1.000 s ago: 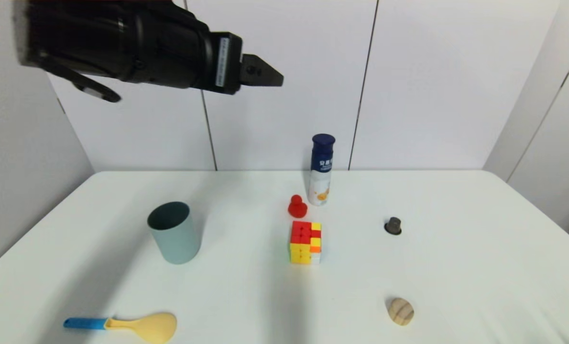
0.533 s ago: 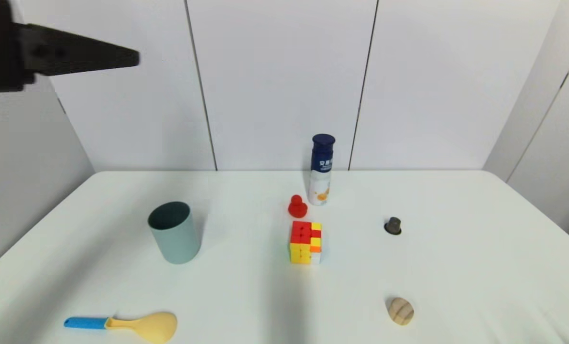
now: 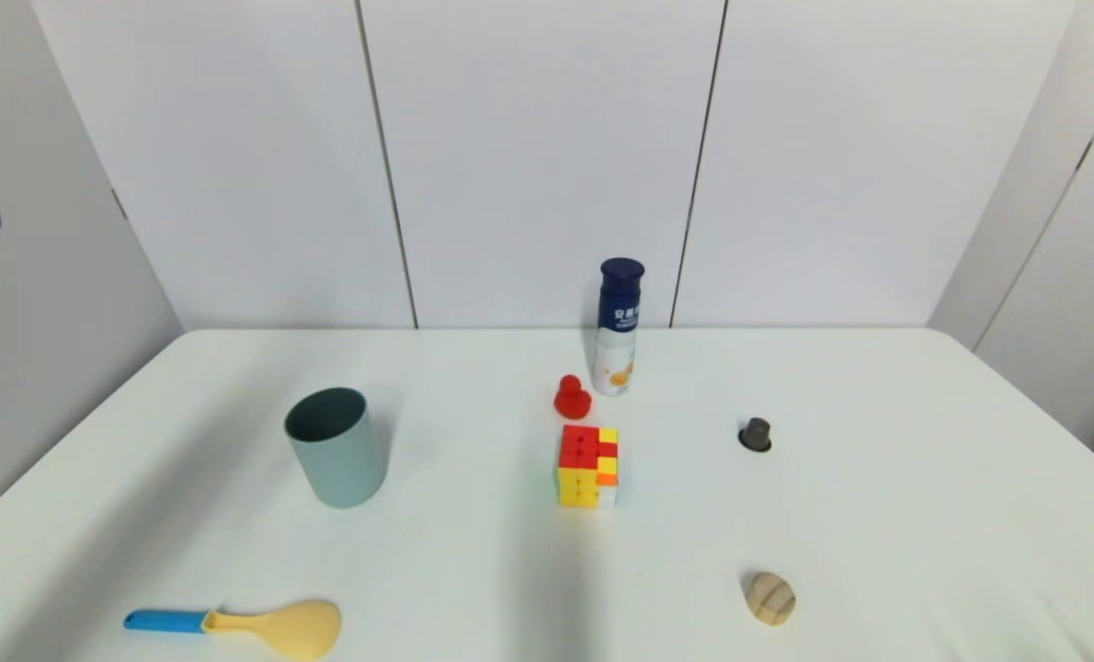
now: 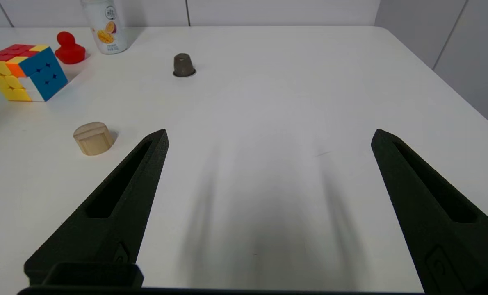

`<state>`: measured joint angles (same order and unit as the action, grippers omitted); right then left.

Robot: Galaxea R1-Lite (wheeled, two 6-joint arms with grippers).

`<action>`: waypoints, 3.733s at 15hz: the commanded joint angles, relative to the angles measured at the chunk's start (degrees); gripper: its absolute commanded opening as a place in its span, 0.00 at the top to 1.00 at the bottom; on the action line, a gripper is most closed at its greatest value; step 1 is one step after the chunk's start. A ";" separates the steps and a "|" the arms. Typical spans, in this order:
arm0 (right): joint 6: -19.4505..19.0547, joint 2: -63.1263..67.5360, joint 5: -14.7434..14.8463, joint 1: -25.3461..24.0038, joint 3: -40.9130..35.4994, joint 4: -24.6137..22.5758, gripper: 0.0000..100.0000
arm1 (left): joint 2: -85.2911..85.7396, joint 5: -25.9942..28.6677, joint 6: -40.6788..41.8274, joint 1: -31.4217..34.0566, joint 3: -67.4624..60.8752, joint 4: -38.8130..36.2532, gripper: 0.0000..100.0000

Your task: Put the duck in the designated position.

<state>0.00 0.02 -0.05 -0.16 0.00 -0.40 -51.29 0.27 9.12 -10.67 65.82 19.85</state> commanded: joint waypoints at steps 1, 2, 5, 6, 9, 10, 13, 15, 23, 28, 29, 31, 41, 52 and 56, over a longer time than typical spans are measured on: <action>0.00 0.06 -0.04 -0.02 0.00 -0.04 0.00 | 12.09 0.17 0.29 3.64 -12.03 -0.86 0.00; 0.00 0.06 -0.04 -0.02 0.00 -0.04 0.00 | 14.55 0.17 0.55 4.07 -15.28 -0.86 0.00; 0.00 0.06 -0.04 -0.02 0.00 -0.04 0.00 | 24.57 0.17 1.52 4.43 -27.15 -0.51 0.00; 0.00 0.06 -0.04 -0.02 0.00 -0.04 0.00 | 27.56 0.17 1.52 4.95 -31.19 -0.51 0.00; 0.00 0.06 -0.04 -0.02 0.00 -0.04 0.00 | 35.03 0.26 2.83 7.85 -39.71 -0.86 0.00; 0.00 0.06 -0.04 -0.02 0.00 -0.04 0.00 | 35.99 0.26 2.66 8.82 -40.77 -0.86 0.00; 0.00 0.06 -0.04 -0.02 0.00 -0.04 0.00 | 40.48 0.52 2.40 10.58 -48.06 -5.17 0.00; 0.00 0.06 -0.04 -0.02 0.00 -0.04 0.00 | 44.87 0.52 2.31 10.58 -52.98 -8.33 0.00; 0.00 0.06 -0.04 -0.02 0.00 -0.04 0.00 | 50.06 1.49 0.81 10.67 -65.73 -21.34 0.00; 0.00 0.06 -0.04 -0.02 0.00 -0.04 0.00 | 51.29 1.49 -0.68 10.67 -65.82 -19.14 0.00; 0.00 0.06 -0.04 -0.02 0.00 -0.04 0.00 | 51.29 1.49 -2.26 10.67 -65.82 -19.06 0.00; 0.00 0.06 -0.04 -0.02 0.00 -0.04 0.00 | 51.29 1.31 -3.32 10.67 -65.82 -19.06 0.00; 0.00 0.06 -0.04 -0.02 0.00 -0.04 0.00 | 51.29 1.23 -3.41 10.58 -65.82 -19.14 0.00; 0.00 0.06 -0.04 -0.02 0.09 0.05 0.00 | 51.29 1.23 -3.41 10.67 -65.82 -19.06 0.00; 0.00 0.06 -0.04 -0.02 0.00 0.05 0.00 | 51.29 1.23 -3.41 10.58 -65.82 -19.06 0.00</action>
<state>0.02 0.00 -0.07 -0.16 0.00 -0.35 0.10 1.49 5.67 -0.02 0.00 0.73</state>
